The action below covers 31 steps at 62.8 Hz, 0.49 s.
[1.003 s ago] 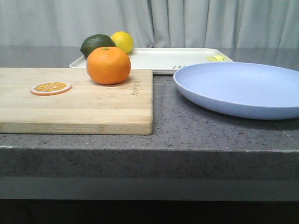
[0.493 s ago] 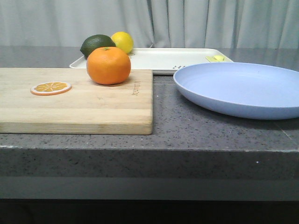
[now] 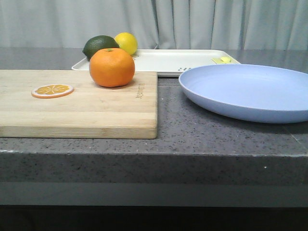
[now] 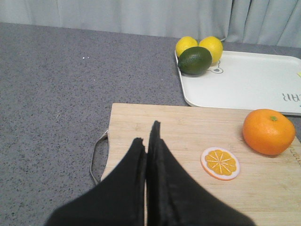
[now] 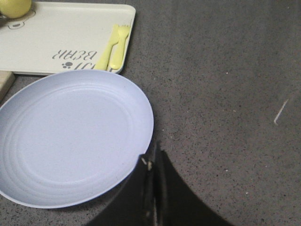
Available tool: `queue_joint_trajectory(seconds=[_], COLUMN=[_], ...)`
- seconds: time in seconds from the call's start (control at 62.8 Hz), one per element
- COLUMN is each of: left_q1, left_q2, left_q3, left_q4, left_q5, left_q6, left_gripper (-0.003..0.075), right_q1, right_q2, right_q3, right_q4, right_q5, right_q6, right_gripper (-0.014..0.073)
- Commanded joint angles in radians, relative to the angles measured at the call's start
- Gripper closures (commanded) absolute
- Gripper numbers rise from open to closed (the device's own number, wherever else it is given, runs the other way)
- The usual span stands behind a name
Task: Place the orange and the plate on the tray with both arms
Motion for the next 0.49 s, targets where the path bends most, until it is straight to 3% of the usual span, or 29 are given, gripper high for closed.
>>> queue_joint_trajectory(seconds=[0.0,0.08,0.175,0.223,0.271,0.334,0.414,0.477], left_q1=[0.003,0.003,0.003,0.003,0.003,0.003,0.003,-0.010], left_q2=[0.034,0.058,0.084,0.097,0.108,0.125,0.139,0.152], left_q3=[-0.030,-0.030,-0.030,-0.030,-0.030,-0.030,-0.030,-0.030], left_q4=[-0.008,0.014,0.018,0.018,0.018,0.018,0.018,0.018], left_q5=[-0.071,-0.071,-0.071,-0.071,-0.071,-0.080,-0.095,-0.103], left_q6=[-0.002,-0.002,-0.002,-0.002,-0.002,0.006,0.007,0.007], left_gripper=[0.0740,0.0739,0.0712,0.0668,0.0594,0.0436,0.0262,0.0149], right_q1=[-0.001,-0.001,-0.001,-0.001,-0.001,-0.001,-0.001,-0.001], right_q2=[0.036,0.063,0.085,0.093,0.099,0.106,0.106,0.106], right_q3=[-0.030,-0.030,-0.030,-0.030,-0.030,-0.030,-0.030,-0.030], right_q4=[-0.007,-0.018,-0.018,-0.018,-0.018,-0.018,-0.018,-0.018], right_q5=[-0.063,-0.063,-0.064,-0.064,-0.064,-0.063,-0.063,-0.063], right_q6=[-0.007,-0.014,-0.045,-0.058,-0.058,-0.058,-0.058,-0.058], right_gripper=[0.0708,0.0657,0.0511,0.0394,0.0300,0.0146,0.0057,0.0037])
